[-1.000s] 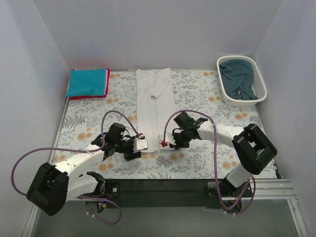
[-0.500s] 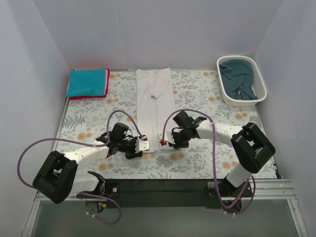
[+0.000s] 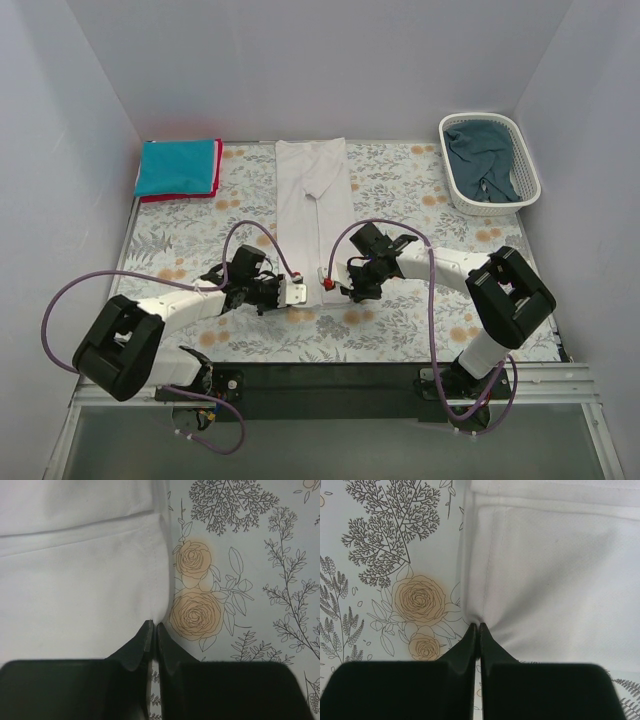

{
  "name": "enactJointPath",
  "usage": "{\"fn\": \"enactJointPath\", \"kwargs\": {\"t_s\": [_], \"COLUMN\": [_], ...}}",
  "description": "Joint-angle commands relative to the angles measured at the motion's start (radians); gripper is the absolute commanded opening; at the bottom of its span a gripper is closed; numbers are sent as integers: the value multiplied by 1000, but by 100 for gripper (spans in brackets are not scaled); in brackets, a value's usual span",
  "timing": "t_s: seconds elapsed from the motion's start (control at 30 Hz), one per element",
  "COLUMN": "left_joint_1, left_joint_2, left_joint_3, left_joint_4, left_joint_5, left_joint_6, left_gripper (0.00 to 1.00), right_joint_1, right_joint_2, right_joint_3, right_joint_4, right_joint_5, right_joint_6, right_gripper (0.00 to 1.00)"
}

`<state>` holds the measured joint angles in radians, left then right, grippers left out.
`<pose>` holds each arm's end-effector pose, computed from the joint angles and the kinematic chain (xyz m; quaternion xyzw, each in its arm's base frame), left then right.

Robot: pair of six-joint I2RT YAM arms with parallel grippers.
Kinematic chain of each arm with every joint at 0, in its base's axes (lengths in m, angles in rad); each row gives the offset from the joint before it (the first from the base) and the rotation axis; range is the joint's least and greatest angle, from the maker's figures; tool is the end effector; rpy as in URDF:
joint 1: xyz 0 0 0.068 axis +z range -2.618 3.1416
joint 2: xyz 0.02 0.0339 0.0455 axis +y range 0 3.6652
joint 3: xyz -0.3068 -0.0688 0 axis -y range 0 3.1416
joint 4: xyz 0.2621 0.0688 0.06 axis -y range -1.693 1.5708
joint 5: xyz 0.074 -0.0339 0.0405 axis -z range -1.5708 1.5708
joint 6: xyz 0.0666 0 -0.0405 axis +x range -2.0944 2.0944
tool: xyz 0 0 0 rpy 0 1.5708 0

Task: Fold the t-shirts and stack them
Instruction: Fold the tshirt

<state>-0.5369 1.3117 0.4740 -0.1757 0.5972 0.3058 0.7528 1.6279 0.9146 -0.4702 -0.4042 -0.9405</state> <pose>0.1782 -0.1496 0.1459 0.4497 0.8054 -0.3113 0.2286 0.2200 0.2420 0.1685 -0.7457 0.6079 0.1784 0.2062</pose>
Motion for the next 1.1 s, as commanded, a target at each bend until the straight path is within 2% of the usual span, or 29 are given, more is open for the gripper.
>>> {"fn": "enactJointPath", "kwargs": {"t_s": [0.0, 0.2, 0.33, 0.5, 0.6, 0.73, 1.07], "left_joint_1": [-5, -41, -63, -41, 3, 118, 216], "left_joint_2": [-20, -163, -206, -256, -223, -108, 129], "left_joint_3": [8, 31, 41, 86, 130, 205, 423], "left_joint_4": [-114, -263, -338, -331, -320, -268, -148], "left_joint_5": [-68, 3, 15, 26, 23, 59, 70], "left_joint_6": [9, -20, -114, -204, -169, -136, -88], "left_gripper": [0, 0, 0, 0, 0, 0, 0], "right_joint_1": [3, 40, 68, 56, 25, -12, -130], "right_joint_2": [0, -106, -181, -212, -192, -132, 91], "right_joint_3": [9, -6, -19, 18, 56, 156, 423], "right_joint_4": [-77, -142, -159, -171, -177, -177, -176], "right_joint_5": [-35, -77, -93, -56, -45, -16, -4], "right_joint_6": [40, 80, 115, 108, 86, 29, -87], "right_gripper": [1, 1, 1, 1, 1, 1, 1]}}
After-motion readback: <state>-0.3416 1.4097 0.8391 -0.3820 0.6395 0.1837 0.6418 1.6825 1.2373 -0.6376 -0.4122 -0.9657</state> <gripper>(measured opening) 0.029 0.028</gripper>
